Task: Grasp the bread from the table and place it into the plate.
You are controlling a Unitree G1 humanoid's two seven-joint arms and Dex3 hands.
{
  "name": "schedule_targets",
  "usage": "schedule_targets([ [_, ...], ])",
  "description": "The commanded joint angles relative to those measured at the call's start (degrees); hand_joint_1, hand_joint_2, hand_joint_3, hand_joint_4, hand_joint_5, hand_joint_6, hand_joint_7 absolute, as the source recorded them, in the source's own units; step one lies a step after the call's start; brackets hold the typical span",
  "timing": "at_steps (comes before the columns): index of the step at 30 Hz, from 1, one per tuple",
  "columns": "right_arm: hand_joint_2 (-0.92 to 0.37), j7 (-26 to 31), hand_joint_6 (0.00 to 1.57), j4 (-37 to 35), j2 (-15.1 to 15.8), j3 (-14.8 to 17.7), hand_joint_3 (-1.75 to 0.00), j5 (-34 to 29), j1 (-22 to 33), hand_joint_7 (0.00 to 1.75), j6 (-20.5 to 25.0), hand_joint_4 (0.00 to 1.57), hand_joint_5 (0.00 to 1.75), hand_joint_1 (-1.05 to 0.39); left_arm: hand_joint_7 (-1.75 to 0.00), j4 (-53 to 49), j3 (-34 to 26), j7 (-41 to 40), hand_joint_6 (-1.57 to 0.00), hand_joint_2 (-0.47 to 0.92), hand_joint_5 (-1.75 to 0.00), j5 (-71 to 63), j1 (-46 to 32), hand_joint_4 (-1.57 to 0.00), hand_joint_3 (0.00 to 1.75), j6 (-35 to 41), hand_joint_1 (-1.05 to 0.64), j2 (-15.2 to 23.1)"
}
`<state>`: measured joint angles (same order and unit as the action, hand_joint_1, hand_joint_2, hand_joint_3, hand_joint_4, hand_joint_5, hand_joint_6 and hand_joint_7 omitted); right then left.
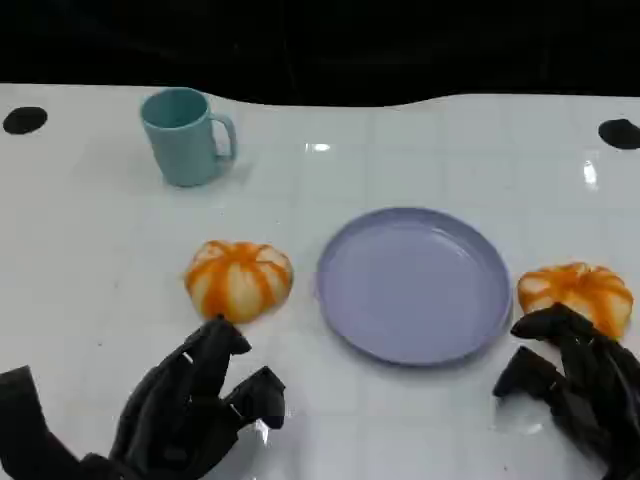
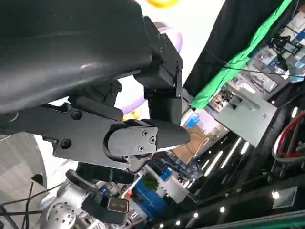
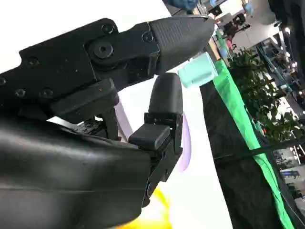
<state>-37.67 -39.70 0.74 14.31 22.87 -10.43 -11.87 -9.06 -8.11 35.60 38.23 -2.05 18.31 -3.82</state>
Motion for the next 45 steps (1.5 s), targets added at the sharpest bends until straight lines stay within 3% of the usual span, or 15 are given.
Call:
schedule_targets([
  [1, -0.92, -0.12, 0.63, -1.43, 0.86, 0.08, -0.19, -0.38, -0.13, 1.22, -0.39, 0.63, 1.61, -0.55, -1.71, 0.4, -0.57, -0.69, -0.64, 0.92, -1.75, 0.01, 0.36, -0.81, 0.28, 0.32, -0.55, 0.5],
  [15, -0.92, 0.31, 0.65, -3.47, 1.03, -0.04, -0.21, -1.71, -0.82, 1.21, -2.99, 0.68, 1.58, -0.56, -1.72, -0.18, -0.84, -0.4, -0.62, 0.92, -1.75, -0.33, 0.76, -0.8, 0.3, -0.29, -0.55, 0.4],
  [21, -0.92, -0.21, 0.64, -4.03, 0.89, 0.06, -0.22, -1.31, -1.24, 1.21, -3.11, 0.67, 1.58, -0.56, -1.58, -0.61, -0.98, -0.36, -0.63, 0.92, -1.75, -1.12, 1.82, -0.76, 0.29, -1.79, -0.57, 0.71],
  [23, -0.92, 0.07, 0.64, -4.25, 0.83, 0.01, -0.21, -1.49, -1.39, 1.22, -3.24, 0.67, 1.58, -0.56, -1.21, -0.87, -0.88, -0.85, -0.64, 0.92, -1.57, -2.59, 2.26, -0.71, 0.26, -4.18, -0.57, 0.56],
  [24, -0.92, 0.27, 0.64, -4.37, 0.73, 0.05, -0.21, -1.41, -1.55, 1.22, -3.01, 0.67, 1.58, -0.56, -1.12, -1.09, -0.45, -0.52, -0.64, 0.92, -1.52, -4.15, 2.56, -0.71, 0.25, -6.24, -0.57, 0.88],
  [27, -0.92, -0.27, 0.64, -4.32, 0.46, 0.58, -0.17, 0.02, -1.99, 1.2, -0.68, 0.67, 1.57, -0.55, -0.59, -1.89, 0.48, 0.34, -0.66, 0.92, -1.3, -7.58, 3.31, -0.5, 0.23, -10.95, -0.56, 1.63],
  [30, -0.92, -0.61, 0.64, -4.28, 0.39, 0.71, -0.16, 0.05, -2.12, 1.2, -0.6, 0.67, 1.57, -0.54, -0.5, -1.53, 1.49, -0.18, -0.67, 0.92, -1.26, -10.48, 3.96, -0.48, 0.23, -13.68, -0.56, 2.65],
  [31, -0.92, -0.88, 0.63, -4.42, 0.34, 0.79, -0.16, 0.15, -2.25, 1.19, -0.74, 0.66, 1.57, -0.54, -0.31, -1.08, 2.23, -0.43, -0.56, 0.92, -1.02, -12.67, 4.43, -0.42, 0.17, -15.65, -0.53, 3.52],
  [32, -0.92, -1.23, 0.63, -4.62, 0.42, 0.72, -0.16, 0.0, -2.36, 1.19, -1.06, 0.65, 1.56, -0.54, -0.23, -0.91, 2.91, -0.37, -0.53, 0.92, -0.91, -14.75, 4.92, -0.4, 0.15, -17.79, -0.52, 4.38],
  [38, -0.92, -1.5, 0.62, -4.19, 0.58, 0.5, -0.17, -0.38, -2.2, 1.19, -1.13, 0.64, 1.56, -0.55, -0.06, 0.34, 5.56, -3.67, -0.46, 0.92, -0.68, -25.86, 6.26, -0.24, 0.08, -27.25, -0.52, 8.38],
  [45, -0.92, -1.56, 0.61, -3.69, 0.56, 0.6, -0.19, -0.16, -1.97, 1.22, -0.82, 0.64, 1.57, -0.53, 0.0, 1.62, 8.19, -12.17, -0.4, 0.92, -0.48, -42.01, 8.29, -0.21, 0.04, -37.92, -0.51, 14.14],
])
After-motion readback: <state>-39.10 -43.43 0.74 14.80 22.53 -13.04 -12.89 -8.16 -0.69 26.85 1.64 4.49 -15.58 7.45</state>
